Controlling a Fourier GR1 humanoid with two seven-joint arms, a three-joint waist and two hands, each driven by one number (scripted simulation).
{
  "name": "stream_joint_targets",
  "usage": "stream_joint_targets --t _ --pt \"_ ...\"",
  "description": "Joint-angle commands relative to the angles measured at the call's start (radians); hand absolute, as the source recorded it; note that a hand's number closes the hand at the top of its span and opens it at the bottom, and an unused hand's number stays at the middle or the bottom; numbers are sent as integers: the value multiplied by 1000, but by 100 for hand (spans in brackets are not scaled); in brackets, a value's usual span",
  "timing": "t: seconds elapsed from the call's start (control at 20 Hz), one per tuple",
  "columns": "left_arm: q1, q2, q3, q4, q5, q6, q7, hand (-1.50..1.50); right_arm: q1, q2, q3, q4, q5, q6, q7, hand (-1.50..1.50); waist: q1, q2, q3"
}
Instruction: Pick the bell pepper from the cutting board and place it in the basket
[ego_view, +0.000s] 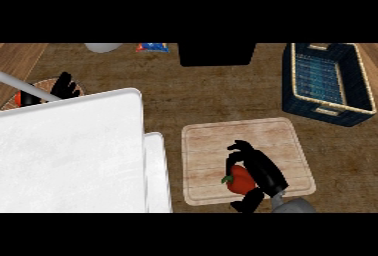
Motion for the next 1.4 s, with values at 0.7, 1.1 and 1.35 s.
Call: stream_joint_targets --t 0.7,1.1,1.35 --pt "41 30 17 -4 -35 -8 6 0 134 55 -140 -779 -239 24 329 150 11 31 -16" --pt "41 -14 -30 67 -75 17 -56 0 -142 95 -332 -818 -344 18 640 150 21 37 -16" --pt "-32 11 -4 77 -52 17 -17 0 -434 51 -428 -695 -298 -12 792 150 29 39 -16"
